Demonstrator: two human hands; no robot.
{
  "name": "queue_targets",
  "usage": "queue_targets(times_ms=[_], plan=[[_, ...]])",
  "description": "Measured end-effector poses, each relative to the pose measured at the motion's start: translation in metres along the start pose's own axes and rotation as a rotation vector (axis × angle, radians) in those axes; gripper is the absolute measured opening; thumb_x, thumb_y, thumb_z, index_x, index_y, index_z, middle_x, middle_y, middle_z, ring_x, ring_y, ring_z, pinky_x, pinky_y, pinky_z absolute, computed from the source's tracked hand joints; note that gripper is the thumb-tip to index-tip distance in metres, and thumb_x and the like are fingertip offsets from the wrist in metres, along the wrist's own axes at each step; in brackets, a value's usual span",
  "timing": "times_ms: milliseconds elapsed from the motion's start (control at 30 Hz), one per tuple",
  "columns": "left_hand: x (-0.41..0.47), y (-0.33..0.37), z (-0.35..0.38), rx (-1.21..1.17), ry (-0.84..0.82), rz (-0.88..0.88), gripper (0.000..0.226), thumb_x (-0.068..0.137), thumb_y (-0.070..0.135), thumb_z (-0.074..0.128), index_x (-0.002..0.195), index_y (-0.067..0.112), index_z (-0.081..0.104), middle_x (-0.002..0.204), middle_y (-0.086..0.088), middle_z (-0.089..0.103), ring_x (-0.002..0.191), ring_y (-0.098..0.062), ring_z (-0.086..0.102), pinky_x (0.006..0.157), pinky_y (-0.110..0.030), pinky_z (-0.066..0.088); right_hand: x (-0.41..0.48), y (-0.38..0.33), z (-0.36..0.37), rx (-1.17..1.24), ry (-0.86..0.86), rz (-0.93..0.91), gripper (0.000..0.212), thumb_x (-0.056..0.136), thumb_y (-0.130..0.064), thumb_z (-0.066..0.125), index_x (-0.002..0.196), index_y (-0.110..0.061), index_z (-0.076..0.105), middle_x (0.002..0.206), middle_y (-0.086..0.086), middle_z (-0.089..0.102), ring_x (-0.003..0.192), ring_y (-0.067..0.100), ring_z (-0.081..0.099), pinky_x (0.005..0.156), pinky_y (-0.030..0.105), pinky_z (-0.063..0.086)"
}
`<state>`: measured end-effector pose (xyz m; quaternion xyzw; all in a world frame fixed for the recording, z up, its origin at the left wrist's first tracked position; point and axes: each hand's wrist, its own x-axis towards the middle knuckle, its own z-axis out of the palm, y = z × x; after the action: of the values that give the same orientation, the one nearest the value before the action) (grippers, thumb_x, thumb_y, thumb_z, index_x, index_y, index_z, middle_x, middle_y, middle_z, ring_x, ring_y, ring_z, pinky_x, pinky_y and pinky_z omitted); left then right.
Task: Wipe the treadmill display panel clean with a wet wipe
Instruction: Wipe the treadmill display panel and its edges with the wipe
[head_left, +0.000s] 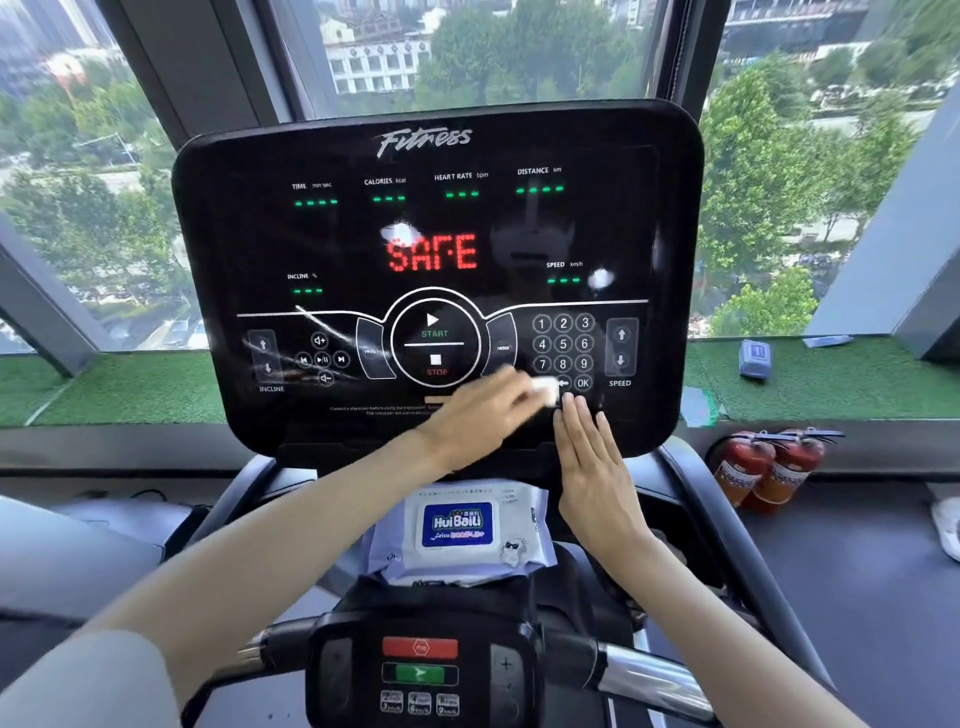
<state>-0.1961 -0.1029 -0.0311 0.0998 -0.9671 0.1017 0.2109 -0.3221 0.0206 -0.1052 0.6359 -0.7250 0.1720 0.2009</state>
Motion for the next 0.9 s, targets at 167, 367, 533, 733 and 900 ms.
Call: queue_targets(times_ms=[167, 367, 533, 733, 900], plan=[[0.030, -0.028, -0.022, 0.008, 0.189, -0.226, 0.032, 0.088, 0.000, 0.043, 0.111, 0.005, 0.064, 0.089, -0.009, 0.053, 0.084, -0.019, 0.045, 0.054, -0.032, 0.050, 0.001, -0.002, 0.000, 0.004, 0.000, 0.015, 0.064, 0.075, 0.005, 0.016, 0.135, 0.012, 0.037, 0.146, 0.028, 0.031, 0.138, 0.038, 0.026, 0.110, 0.050, 0.020], [0.027, 0.010, -0.010, -0.047, -0.047, -0.058, 0.049, 0.092, 0.018, 0.017, 0.112, 0.007, 0.059, 0.092, -0.010, 0.053, 0.080, -0.023, 0.051, 0.057, -0.031, 0.041, 0.000, -0.001, -0.001, 0.003, -0.003, 0.014, 0.062, 0.076, 0.004, 0.016, 0.134, 0.013, 0.038, 0.145, 0.029, 0.031, 0.137, 0.039, 0.028, 0.109, 0.050, 0.020], [0.043, -0.018, -0.020, -0.075, 0.300, -0.400, 0.038, 0.081, -0.010, 0.047, 0.112, 0.006, 0.063, 0.089, -0.010, 0.052, 0.082, -0.020, 0.045, 0.054, -0.034, 0.050, 0.000, -0.002, -0.002, -0.001, -0.002, 0.019, 0.063, 0.076, 0.005, 0.017, 0.135, 0.012, 0.036, 0.146, 0.027, 0.031, 0.138, 0.036, 0.027, 0.110, 0.049, 0.021], [0.042, 0.006, -0.015, -0.049, -0.033, 0.028, 0.050, 0.081, 0.008, 0.017, 0.106, 0.004, 0.061, 0.088, -0.010, 0.051, 0.081, -0.022, 0.046, 0.054, -0.032, 0.045, 0.000, -0.003, -0.001, -0.002, -0.001, 0.032, 0.060, 0.079, 0.002, 0.017, 0.134, 0.011, 0.040, 0.146, 0.027, 0.032, 0.138, 0.036, 0.027, 0.110, 0.049, 0.019], [0.059, -0.007, -0.017, -0.143, 0.320, -0.423, 0.051, 0.082, -0.010, 0.046, 0.127, 0.012, 0.054, 0.093, -0.006, 0.051, 0.087, -0.014, 0.041, 0.062, -0.030, 0.048, 0.000, -0.003, -0.002, 0.012, -0.019, 0.035, 0.063, 0.076, 0.003, 0.017, 0.133, 0.011, 0.040, 0.145, 0.026, 0.033, 0.138, 0.036, 0.028, 0.110, 0.048, 0.020]])
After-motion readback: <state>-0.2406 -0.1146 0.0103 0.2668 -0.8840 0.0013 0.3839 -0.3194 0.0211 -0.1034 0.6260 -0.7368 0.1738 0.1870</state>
